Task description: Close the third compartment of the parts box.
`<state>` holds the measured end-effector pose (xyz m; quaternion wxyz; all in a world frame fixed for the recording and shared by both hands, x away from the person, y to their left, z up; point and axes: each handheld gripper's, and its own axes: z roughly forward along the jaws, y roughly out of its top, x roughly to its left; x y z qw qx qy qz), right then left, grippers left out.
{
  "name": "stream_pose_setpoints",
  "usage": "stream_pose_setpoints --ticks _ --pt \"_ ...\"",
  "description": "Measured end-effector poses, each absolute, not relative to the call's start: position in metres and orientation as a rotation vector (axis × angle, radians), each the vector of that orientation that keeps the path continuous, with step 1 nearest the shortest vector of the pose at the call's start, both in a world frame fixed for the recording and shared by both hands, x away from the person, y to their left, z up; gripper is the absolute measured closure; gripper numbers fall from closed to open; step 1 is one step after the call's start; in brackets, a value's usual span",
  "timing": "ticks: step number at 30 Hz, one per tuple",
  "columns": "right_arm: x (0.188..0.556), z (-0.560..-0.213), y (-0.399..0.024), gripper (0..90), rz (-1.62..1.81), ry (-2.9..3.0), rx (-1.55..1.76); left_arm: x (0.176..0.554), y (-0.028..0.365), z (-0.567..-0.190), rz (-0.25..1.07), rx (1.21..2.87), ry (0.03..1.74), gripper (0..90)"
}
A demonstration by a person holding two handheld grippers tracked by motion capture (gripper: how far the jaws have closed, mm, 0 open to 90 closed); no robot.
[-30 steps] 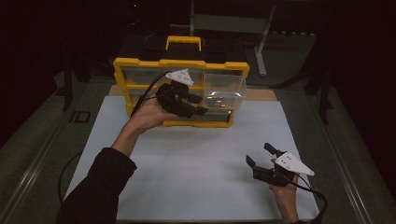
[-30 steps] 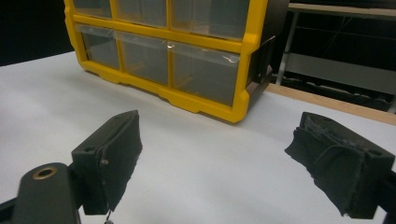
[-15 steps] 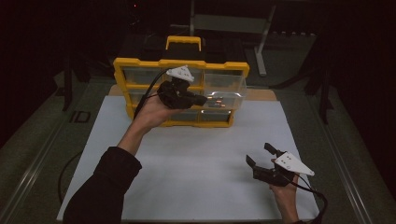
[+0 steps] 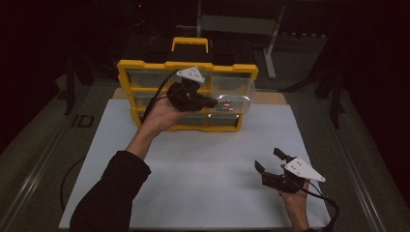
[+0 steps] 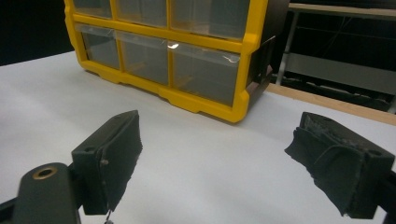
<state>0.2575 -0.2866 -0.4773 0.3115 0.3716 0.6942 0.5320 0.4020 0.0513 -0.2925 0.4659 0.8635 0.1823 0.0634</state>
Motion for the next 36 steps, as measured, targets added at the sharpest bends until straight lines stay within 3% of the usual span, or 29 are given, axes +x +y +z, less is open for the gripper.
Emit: stream_pose_setpoints --ticks 36 --pt "0.258 -0.477 -0.287 14.3 1.400 1.835 0.980 0.418 0.039 -0.293 0.216 2.116 0.519 90.0"
